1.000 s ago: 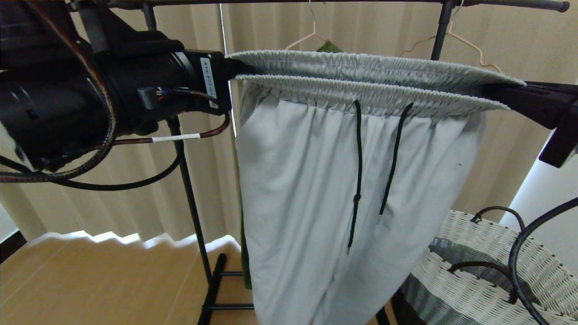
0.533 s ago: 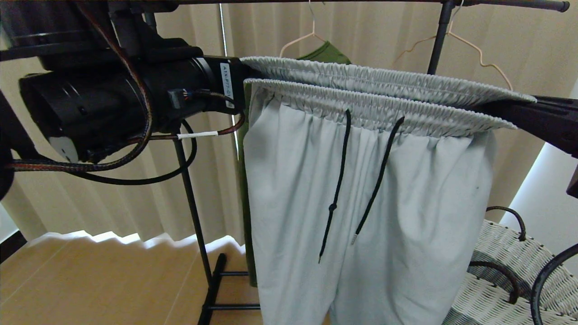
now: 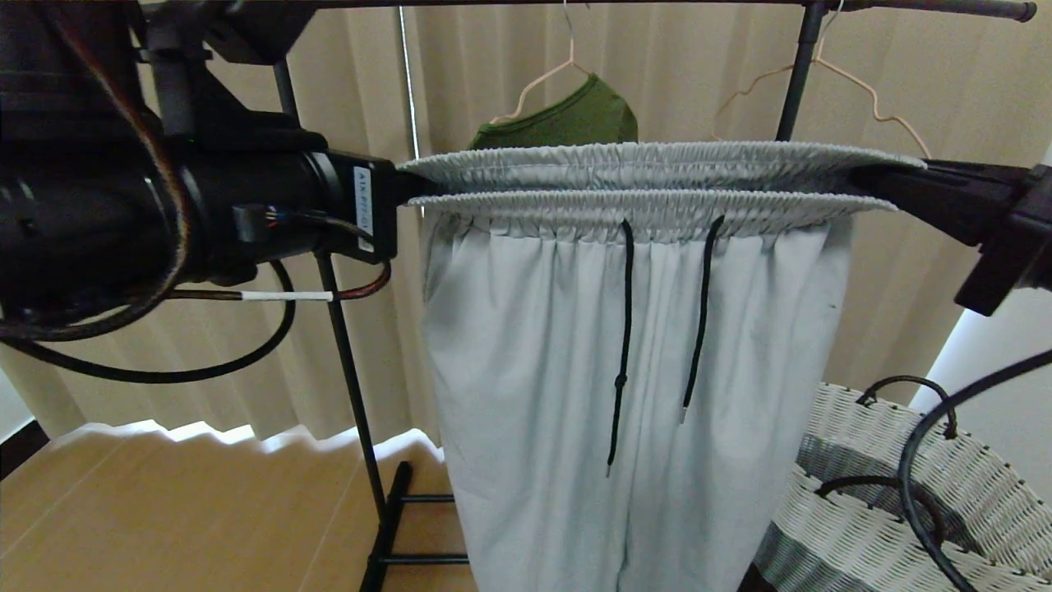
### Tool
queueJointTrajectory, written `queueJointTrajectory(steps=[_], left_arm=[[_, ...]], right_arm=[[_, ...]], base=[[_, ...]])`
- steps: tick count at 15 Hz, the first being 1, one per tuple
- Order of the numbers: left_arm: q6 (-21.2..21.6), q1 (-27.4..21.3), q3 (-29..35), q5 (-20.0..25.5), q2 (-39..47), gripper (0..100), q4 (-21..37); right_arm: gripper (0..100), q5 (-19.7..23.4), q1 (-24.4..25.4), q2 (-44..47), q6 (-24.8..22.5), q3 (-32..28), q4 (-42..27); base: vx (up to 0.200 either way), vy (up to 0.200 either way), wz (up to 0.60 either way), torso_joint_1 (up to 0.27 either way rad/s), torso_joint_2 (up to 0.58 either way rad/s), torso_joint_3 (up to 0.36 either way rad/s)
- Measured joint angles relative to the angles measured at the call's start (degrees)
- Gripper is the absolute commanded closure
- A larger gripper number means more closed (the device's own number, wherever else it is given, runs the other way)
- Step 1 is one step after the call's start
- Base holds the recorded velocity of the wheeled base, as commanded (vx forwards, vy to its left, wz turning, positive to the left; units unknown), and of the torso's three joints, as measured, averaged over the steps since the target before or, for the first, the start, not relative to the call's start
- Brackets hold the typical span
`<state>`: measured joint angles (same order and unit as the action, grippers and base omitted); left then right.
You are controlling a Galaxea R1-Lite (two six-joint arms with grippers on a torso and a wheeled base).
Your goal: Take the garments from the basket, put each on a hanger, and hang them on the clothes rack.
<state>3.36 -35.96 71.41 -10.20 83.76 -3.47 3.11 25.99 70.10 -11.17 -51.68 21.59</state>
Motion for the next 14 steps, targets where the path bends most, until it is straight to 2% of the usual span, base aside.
queueJointTrajectory(steps=[3,4,8,9,14], left_arm=[[-0.11,0.09,-0.5,0.79,-4.9,100,4.32],[-0.15,0.07,-0.94,2.74,-6.72,100,5.47],[-0.3,-0.98,-5.75,16.91,-14.52,100,7.3],[-0.3,-1.19,-7.33,19.04,-16.21,100,7.28],[-0.3,-3.08,-10.75,20.02,-20.98,100,7.17]], right_arm=[[100,0.23,-1.9,6.03,0.69,-2.26,7.5],[100,0.33,-2.12,8.22,1.69,-3.23,9.75],[100,0.61,-2.35,15.26,6.99,-7.94,15.3],[100,0.68,-2.35,16.81,7.58,-9.02,16.2],[100,0.72,-2.01,22.52,7.83,-12.48,18.02]], base=[[0.0,0.0,0.0,0.0,0.0,0.0],[0.0,0.0,0.0,0.0,0.0,0.0],[0.0,0.0,0.0,0.0,0.0,0.0],[0.0,0.0,0.0,0.0,0.0,0.0],[0.0,0.0,0.0,0.0,0.0,0.0]])
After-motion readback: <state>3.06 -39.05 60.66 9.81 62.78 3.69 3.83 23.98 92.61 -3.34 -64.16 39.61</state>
